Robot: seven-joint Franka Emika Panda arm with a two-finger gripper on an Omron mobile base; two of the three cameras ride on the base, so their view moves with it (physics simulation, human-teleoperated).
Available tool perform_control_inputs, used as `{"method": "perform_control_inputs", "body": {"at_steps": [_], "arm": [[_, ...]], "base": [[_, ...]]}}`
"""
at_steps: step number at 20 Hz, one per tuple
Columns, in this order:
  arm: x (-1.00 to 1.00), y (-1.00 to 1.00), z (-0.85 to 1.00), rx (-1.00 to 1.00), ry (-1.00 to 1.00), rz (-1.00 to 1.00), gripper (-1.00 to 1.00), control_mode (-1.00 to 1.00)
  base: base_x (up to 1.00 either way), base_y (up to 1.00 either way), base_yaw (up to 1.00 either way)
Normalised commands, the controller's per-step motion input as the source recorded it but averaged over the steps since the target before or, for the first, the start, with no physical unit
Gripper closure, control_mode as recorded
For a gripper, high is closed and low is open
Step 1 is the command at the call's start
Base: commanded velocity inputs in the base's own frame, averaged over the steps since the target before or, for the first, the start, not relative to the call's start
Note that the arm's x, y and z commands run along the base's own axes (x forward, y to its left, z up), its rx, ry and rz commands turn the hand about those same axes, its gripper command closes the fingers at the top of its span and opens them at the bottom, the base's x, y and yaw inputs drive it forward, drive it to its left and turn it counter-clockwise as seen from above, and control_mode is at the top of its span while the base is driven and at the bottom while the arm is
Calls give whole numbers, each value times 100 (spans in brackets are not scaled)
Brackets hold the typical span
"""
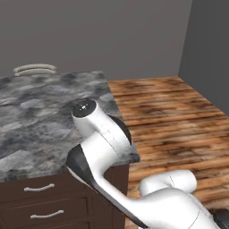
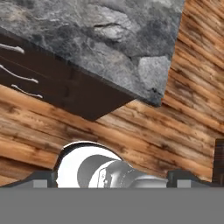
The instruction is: Take the pizza cutter from the drawer on the left and place it on the dining counter for cutting.
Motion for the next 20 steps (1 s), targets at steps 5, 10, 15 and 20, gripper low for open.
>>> {"method": "perform_control_inputs", "body": {"at_steps": [5,10,15,20], "arm": [[-8,80,-21,-21,0,23,-100,-100],[-2,58,-50,-19,0,27,-100,-100],[-1,43,-64,-12,-5,31,-100,-100],[3,35,-74,-10,-10,33,-100,-100]], "base": [[0,0,0],[0,0,0],[0,0,0],[0,0,0]]}}
